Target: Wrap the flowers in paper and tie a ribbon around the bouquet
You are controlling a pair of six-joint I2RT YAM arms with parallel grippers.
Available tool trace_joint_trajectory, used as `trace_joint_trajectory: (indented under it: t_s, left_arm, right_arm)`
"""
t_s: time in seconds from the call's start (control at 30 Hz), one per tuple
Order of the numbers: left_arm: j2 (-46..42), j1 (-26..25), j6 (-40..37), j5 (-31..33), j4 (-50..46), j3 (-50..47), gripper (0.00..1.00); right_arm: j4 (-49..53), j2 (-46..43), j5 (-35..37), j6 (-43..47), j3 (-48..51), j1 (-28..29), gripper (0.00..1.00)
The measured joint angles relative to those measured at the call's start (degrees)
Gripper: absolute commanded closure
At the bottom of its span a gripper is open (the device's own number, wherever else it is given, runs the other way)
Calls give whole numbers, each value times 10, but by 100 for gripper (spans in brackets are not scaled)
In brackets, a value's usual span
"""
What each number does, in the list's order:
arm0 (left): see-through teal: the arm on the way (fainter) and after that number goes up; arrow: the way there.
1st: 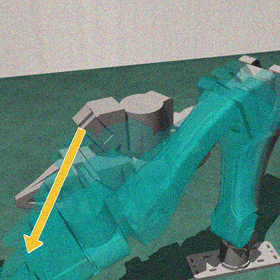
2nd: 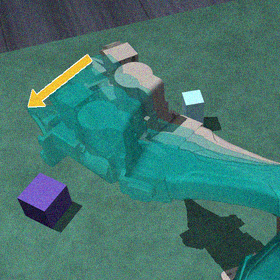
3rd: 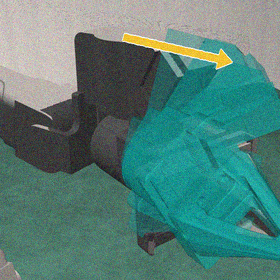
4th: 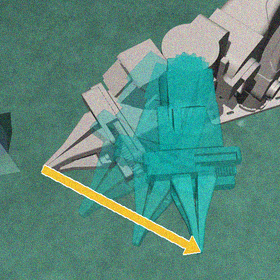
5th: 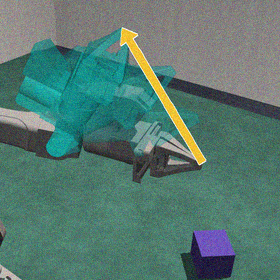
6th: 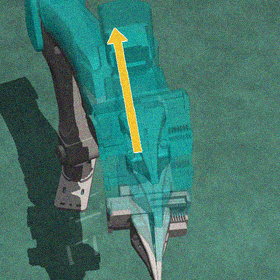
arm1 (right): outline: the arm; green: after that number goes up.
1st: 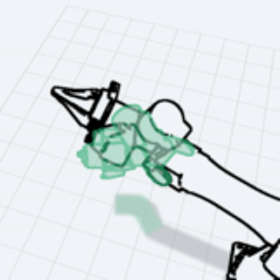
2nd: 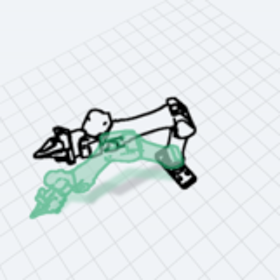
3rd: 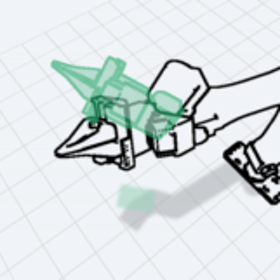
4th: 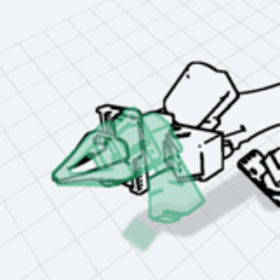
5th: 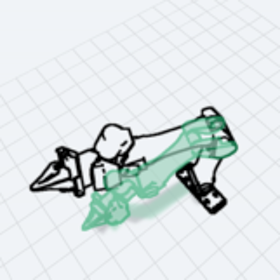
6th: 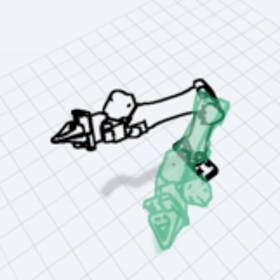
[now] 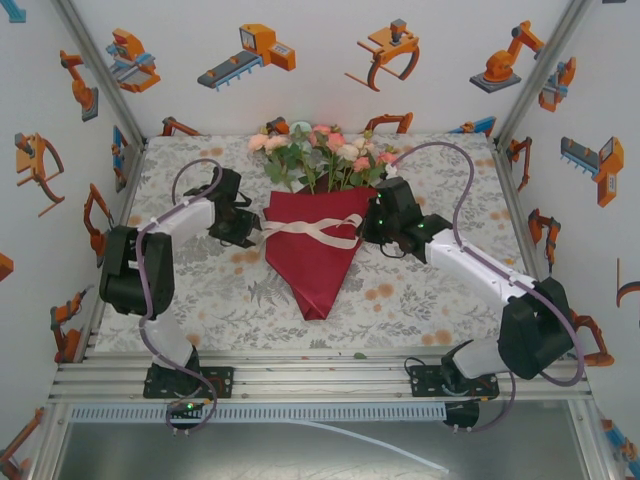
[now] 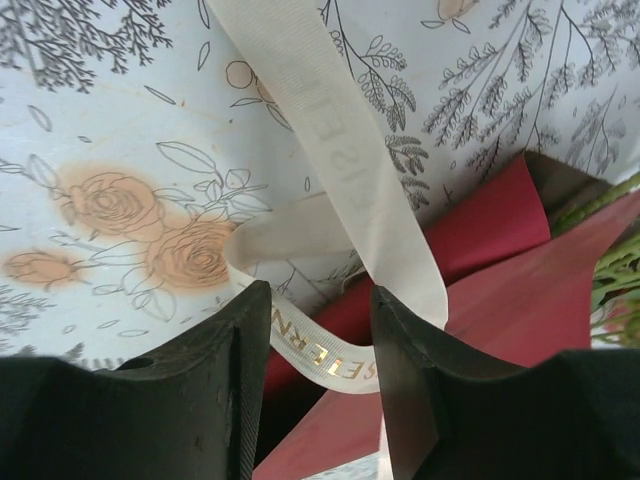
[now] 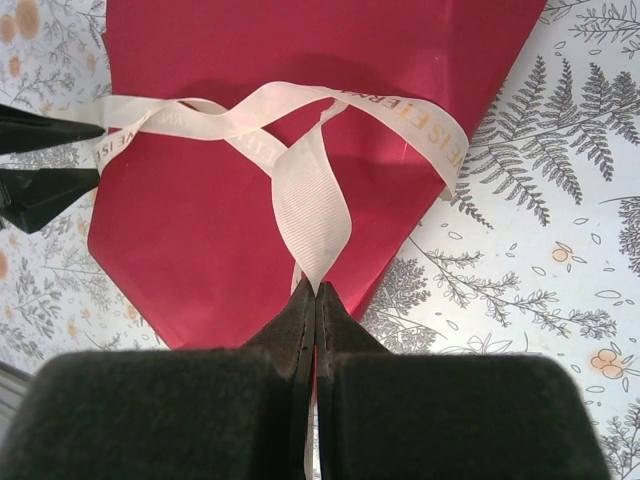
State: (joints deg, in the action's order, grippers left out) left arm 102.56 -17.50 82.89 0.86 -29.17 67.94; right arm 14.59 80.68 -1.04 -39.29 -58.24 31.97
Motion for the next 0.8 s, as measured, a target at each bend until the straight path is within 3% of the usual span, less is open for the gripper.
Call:
trace_joint_trajectory:
  t_s: [0.8]
  left_arm:
    - [11, 5, 70, 38, 87, -9, 52]
  right_arm:
    - [2, 0, 3, 4, -1, 0, 100]
